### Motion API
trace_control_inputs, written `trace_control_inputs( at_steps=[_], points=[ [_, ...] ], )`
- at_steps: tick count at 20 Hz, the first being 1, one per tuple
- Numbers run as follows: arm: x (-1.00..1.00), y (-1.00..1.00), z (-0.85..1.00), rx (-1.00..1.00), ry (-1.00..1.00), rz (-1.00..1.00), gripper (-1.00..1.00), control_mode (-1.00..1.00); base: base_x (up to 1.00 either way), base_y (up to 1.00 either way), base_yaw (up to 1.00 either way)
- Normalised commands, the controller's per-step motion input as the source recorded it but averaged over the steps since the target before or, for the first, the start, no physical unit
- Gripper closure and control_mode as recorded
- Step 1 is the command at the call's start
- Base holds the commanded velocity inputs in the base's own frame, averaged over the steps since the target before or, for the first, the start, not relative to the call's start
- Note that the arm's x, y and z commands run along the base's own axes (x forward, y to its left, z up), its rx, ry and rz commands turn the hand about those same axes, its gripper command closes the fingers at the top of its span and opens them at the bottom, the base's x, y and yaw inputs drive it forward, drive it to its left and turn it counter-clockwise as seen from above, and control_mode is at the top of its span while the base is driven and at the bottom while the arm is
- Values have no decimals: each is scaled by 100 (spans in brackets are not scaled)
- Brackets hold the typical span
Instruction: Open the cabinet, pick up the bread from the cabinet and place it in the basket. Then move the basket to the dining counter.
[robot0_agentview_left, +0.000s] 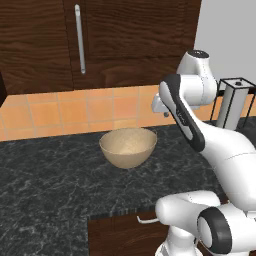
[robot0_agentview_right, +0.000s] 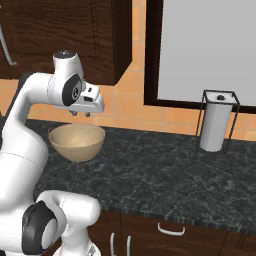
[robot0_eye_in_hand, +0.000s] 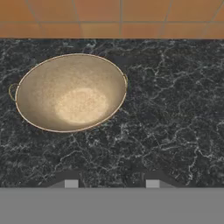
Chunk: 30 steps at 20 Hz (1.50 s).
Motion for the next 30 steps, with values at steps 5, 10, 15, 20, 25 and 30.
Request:
trace_control_inputs(
  at_steps=[5,10,15,20,25,30],
  points=[
    [-22,0,0,0,0,0,-100,-100,0,0,0],
    [-98,41,6,-8,-40,9,-100,-100,0,0,0],
    [-42,87,53,-3,-42,4,-100,-100,0,0,0],
    [-5,93,63,0,-31,0,-100,-100,0,0,0],
    [0,78,29,0,-28,0,-100,-100,0,0,0],
    [3,66,48,3,-18,-3,-100,-100,0,0,0]
  ],
)
